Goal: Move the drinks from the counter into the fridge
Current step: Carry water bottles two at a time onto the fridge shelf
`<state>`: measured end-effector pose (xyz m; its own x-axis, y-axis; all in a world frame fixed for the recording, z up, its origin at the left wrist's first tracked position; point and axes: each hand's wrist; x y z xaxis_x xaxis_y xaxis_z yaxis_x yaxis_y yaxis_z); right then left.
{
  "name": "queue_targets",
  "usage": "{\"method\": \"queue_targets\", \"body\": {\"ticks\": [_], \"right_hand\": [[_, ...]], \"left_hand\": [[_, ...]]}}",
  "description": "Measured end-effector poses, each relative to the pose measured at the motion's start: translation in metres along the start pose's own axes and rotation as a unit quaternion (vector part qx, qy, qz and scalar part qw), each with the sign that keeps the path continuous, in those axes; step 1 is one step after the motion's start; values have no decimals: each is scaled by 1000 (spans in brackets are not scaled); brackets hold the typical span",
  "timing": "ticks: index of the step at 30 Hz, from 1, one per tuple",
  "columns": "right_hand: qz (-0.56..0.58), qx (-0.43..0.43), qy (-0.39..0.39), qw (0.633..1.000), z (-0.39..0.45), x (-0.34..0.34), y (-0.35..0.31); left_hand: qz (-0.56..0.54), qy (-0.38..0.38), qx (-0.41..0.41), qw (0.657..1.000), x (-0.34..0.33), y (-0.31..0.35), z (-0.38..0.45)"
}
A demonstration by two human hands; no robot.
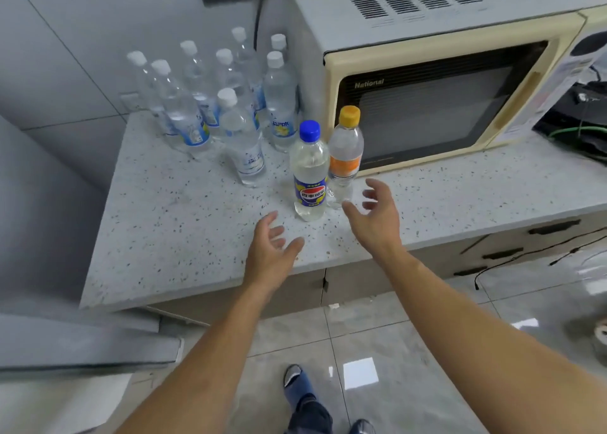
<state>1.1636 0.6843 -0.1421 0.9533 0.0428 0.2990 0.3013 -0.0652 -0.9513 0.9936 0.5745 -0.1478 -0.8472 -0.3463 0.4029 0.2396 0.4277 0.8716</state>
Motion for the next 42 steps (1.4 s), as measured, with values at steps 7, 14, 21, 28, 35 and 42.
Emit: {"method": "queue_targets", "body": {"ticks": [7,14,21,28,35,42], "right_hand": [[17,44,-9,999,51,-29,-22],[10,67,-14,998,58,-23,-16],[-4,47,30,998,73,23,-3],[-2,43,11,999,74,36,-3],[36,208,143,967,41,27,-38],[123,327,17,937,30,-31,-120]], "left_hand": [[9,-24,-37,999,-27,35,71],[23,-13,-53,998,-33,46,87],[45,-23,-68,996,-63,64,87],[20,-42,-69,997,-87,78,88],[81,-90,-52,991,-53,66,85],[48,211,-5,976,30,55,92]]}}
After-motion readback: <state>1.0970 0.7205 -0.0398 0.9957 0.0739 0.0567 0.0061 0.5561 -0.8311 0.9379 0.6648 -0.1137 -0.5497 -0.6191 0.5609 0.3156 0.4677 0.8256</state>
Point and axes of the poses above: each hand's wrist, its own z-axis towards the middle knuckle, its own x-axis out of the back of the hand, y = z × x, and after that the axes turned 7 degrees about z, right-handed
